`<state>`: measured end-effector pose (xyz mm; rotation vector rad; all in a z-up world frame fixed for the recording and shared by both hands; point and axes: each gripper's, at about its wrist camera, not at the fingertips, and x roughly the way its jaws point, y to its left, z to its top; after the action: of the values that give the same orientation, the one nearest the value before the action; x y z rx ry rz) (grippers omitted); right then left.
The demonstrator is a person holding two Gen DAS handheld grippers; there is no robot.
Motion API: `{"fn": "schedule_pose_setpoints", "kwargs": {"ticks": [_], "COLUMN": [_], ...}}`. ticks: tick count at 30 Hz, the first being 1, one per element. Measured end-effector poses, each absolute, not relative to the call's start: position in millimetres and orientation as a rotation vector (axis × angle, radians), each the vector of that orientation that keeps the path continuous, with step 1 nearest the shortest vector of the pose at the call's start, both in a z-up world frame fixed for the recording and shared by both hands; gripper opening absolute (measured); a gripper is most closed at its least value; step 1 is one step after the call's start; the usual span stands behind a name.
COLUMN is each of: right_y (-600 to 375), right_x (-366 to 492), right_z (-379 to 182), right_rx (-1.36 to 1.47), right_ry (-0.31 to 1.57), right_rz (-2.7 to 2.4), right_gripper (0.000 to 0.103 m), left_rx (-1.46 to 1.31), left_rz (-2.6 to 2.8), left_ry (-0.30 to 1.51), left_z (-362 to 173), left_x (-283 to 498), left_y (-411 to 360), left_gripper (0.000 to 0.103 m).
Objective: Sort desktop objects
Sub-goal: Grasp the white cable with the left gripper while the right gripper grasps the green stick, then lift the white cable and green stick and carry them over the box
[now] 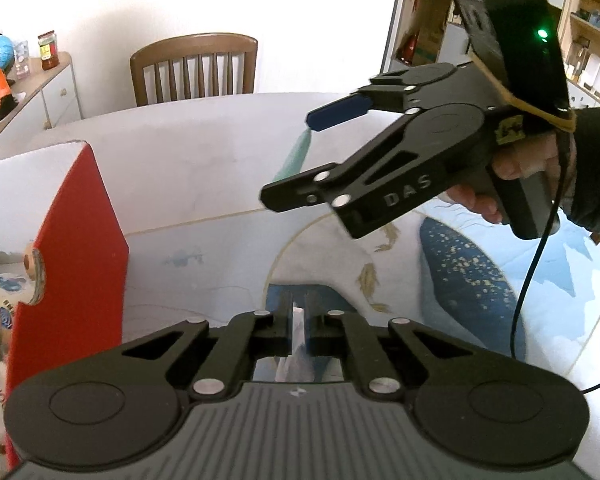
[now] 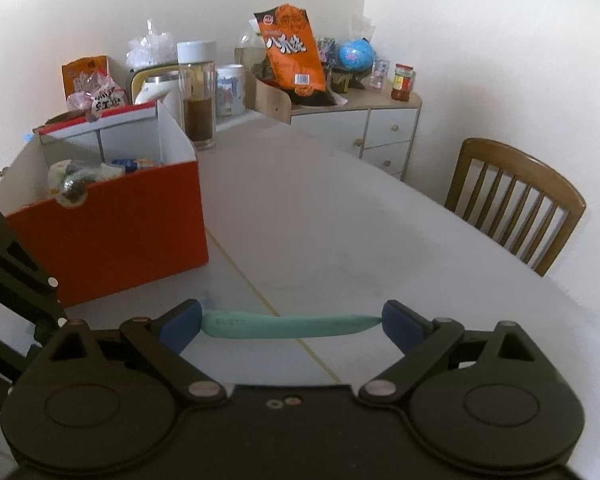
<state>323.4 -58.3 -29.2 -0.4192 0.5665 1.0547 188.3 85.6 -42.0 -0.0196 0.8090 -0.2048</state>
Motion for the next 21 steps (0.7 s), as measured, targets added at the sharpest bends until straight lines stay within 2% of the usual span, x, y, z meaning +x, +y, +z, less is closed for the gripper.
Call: {"fn": "schedule_pose_setpoints", "kwargs": {"ticks": [15,18,21], "right_y": [-108.1,-115.3,-122.6], "right_x": [286.9,278.6,268.8], "right_z": [-8.6,-9.5,-8.5], "right_rx": [-0.398,-0.388,-0.372], "right_ry": [0.613,0.631,0.639], "right_rz": [0.993,0.979,0.966], "right_gripper": [0.097,0.097,0.097], "left_rx": [-0.021,0.0,0.024], "left_rz": [-0.198,-0.191,-0.201], "left_ry": [0.871,0.924,0.959], "left_z": [-40.0,-48.8,-56.6], "left_x": [169.5,176.4,183.4], "left_y": [85.1,84.0,83.1], "left_gripper": [0.006,0.012,0.022]}}
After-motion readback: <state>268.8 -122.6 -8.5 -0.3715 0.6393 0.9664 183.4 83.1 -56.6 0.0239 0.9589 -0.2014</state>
